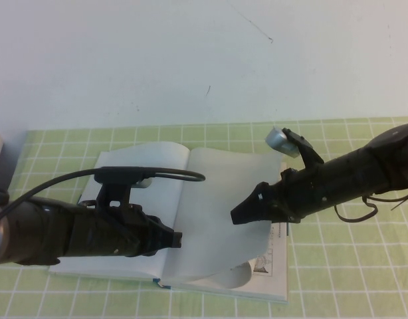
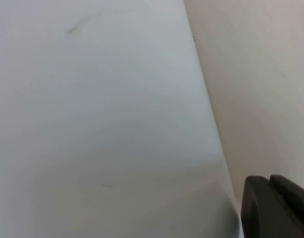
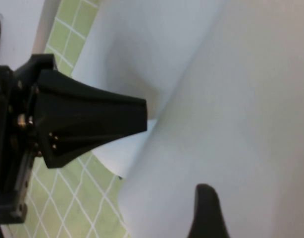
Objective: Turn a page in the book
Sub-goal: Open the closed book
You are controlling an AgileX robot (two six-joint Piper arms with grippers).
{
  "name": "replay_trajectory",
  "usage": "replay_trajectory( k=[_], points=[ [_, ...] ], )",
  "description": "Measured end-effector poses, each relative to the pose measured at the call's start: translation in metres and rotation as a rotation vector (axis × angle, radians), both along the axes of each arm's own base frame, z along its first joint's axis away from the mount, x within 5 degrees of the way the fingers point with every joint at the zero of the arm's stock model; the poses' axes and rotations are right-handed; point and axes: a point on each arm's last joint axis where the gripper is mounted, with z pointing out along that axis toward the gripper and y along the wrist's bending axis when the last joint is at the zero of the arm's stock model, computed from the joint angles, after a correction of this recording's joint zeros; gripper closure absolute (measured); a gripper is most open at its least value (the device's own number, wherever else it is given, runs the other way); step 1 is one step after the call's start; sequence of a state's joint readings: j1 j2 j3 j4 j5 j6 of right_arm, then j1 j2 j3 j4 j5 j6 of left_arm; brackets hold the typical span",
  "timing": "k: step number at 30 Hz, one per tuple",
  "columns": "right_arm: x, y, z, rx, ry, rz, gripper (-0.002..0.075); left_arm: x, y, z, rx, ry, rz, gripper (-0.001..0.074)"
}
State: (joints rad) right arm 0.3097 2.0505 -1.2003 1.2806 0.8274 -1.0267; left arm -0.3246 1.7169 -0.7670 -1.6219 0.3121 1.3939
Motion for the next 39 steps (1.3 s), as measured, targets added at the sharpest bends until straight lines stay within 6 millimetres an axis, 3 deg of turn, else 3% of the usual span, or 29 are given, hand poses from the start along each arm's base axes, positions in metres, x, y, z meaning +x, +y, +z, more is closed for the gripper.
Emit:
replay_trajectory(
  k=[13, 23, 32, 35, 39],
  points=[
    [0.001, -0.004, -0.003, -0.090, 0.034, 0.003, 0.0285, 0.000, 0.000, 0.000, -0.002, 0.001, 0.003, 0.0738],
    [0.006, 0.005, 0.010, 0.066, 0.020, -0.028, 0.0285, 0.000, -0.001, 0.000, -0.009, 0.001, -0.001, 0.0738],
    [0.013, 0.004, 0.014, -0.001, 0.045, -0.028, 0.0285, -0.001, -0.003, 0.002, -0.055, 0.013, 0.003, 0.0738],
    [0.012, 0.005, 0.008, -0.009, 0.063, -0.027, 0.0285, -0.001, -0.004, 0.007, -0.035, -0.028, -0.027, 0.0738],
    [0.013, 0.012, 0.009, 0.038, 0.028, -0.017, 0.0285, -0.005, -0.005, 0.028, 0.001, -0.133, -0.062, 0.0738]
  ],
)
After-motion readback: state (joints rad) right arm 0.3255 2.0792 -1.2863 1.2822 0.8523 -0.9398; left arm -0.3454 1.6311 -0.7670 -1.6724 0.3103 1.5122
